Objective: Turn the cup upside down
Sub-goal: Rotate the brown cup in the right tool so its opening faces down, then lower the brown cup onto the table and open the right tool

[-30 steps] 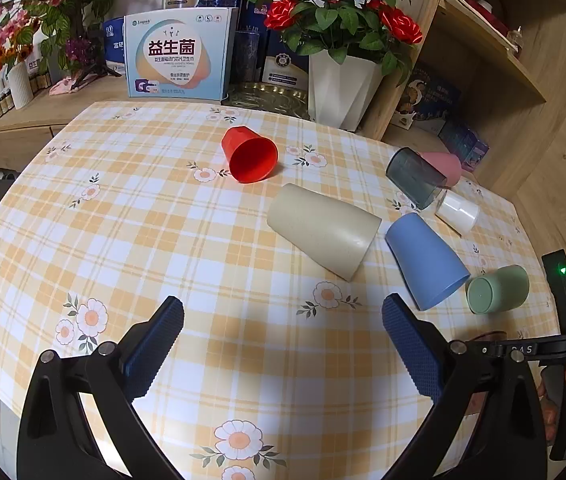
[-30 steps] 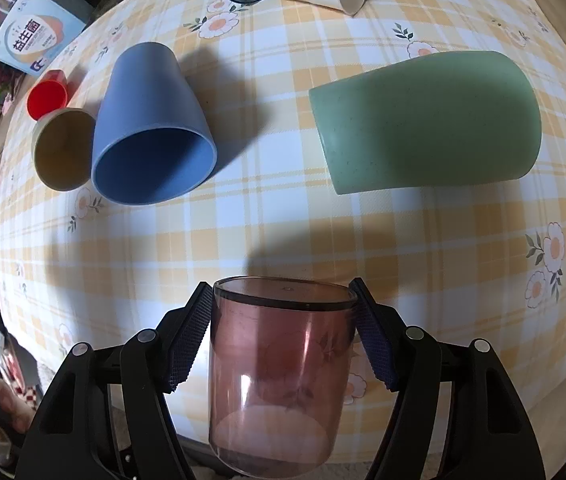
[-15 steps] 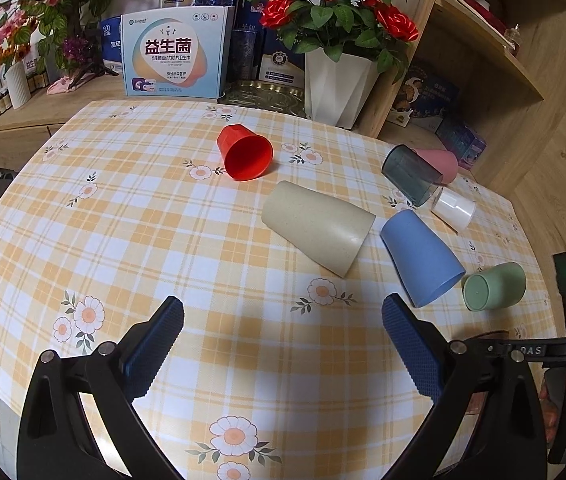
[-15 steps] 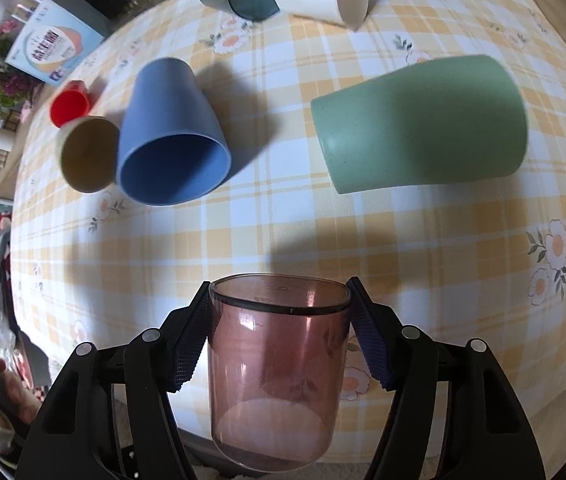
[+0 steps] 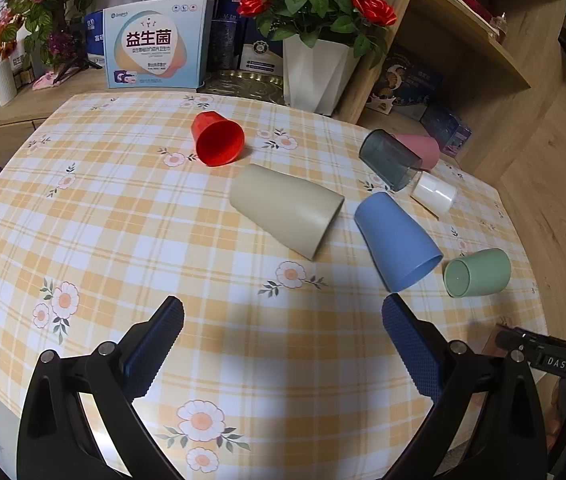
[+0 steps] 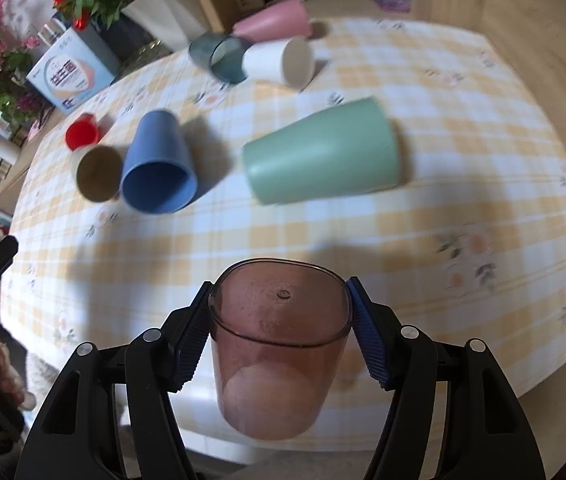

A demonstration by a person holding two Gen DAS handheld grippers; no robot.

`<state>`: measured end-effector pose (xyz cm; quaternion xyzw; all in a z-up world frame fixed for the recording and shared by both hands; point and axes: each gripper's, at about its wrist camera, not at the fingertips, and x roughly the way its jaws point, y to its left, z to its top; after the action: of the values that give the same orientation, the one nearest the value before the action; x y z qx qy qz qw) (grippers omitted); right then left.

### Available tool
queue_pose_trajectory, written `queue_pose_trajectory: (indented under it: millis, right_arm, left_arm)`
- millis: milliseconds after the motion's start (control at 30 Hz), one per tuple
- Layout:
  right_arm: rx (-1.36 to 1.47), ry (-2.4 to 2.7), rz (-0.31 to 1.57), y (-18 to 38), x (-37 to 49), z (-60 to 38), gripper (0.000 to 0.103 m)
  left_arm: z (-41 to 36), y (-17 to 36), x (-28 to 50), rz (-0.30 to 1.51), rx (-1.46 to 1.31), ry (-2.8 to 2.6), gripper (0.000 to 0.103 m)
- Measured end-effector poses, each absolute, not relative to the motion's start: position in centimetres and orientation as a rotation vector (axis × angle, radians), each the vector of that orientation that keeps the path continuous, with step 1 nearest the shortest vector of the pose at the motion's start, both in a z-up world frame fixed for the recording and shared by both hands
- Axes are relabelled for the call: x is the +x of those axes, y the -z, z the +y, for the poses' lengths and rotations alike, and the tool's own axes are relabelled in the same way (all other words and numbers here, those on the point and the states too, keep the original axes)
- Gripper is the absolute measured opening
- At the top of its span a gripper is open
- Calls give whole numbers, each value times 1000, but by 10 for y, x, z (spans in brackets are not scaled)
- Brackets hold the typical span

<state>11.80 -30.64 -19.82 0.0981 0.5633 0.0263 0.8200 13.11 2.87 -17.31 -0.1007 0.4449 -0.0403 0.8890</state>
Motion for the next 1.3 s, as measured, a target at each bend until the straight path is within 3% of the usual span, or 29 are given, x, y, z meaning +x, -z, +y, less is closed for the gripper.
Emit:
queue_pose_trajectory:
  millis: [633,1300]
  right_arm:
    - [54,79,1030,190,142,-320,63]
    - [83,65,1031,189,108,-318,62]
  left_arm:
    - [24,171,130,929,-196,76,97]
    - [14,158,120,905,-161,97,97]
